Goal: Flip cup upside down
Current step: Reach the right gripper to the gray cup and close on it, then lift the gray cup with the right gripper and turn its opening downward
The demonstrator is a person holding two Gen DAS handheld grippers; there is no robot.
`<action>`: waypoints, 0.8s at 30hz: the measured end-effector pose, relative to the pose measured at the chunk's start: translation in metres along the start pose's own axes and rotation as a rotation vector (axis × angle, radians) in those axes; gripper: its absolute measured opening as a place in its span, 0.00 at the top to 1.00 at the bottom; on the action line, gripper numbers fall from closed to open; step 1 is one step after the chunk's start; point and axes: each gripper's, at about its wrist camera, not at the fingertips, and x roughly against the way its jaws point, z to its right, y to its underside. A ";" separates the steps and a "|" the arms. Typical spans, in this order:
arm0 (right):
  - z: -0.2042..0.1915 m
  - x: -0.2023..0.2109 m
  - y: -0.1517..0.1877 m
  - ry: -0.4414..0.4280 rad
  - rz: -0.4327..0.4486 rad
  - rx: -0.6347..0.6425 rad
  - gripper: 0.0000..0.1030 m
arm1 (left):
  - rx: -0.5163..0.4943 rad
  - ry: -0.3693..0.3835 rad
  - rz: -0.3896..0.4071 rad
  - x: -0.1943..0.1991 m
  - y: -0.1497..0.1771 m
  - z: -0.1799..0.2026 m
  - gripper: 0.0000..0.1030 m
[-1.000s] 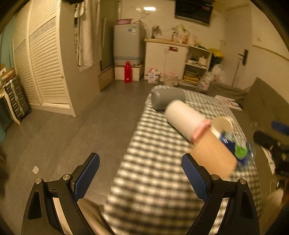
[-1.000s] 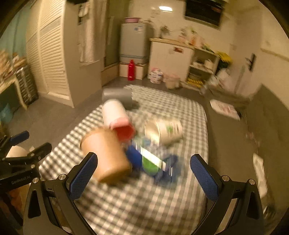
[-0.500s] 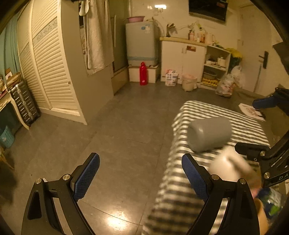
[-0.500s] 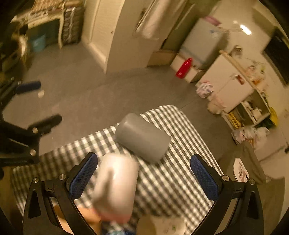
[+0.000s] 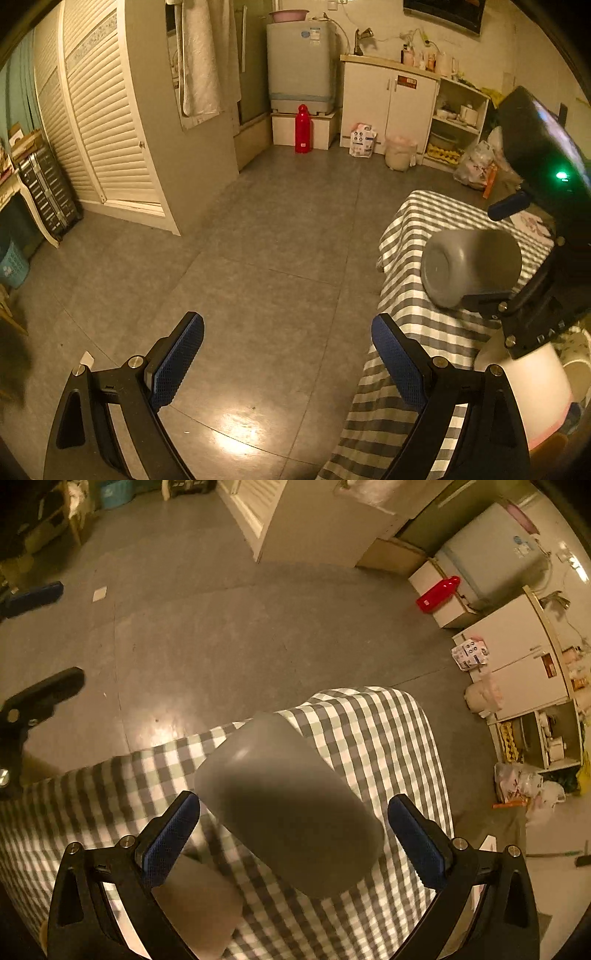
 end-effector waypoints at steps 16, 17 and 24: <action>0.013 -0.007 -0.011 0.040 -0.031 -0.090 0.23 | -0.011 -0.003 0.032 0.013 0.003 0.000 0.08; 0.012 0.001 -0.008 0.049 -0.026 -0.101 0.24 | -0.008 -0.002 0.035 0.016 0.002 -0.001 0.08; 0.004 0.058 0.013 0.079 0.007 -0.135 0.29 | -0.001 0.008 0.079 0.048 -0.001 0.003 0.08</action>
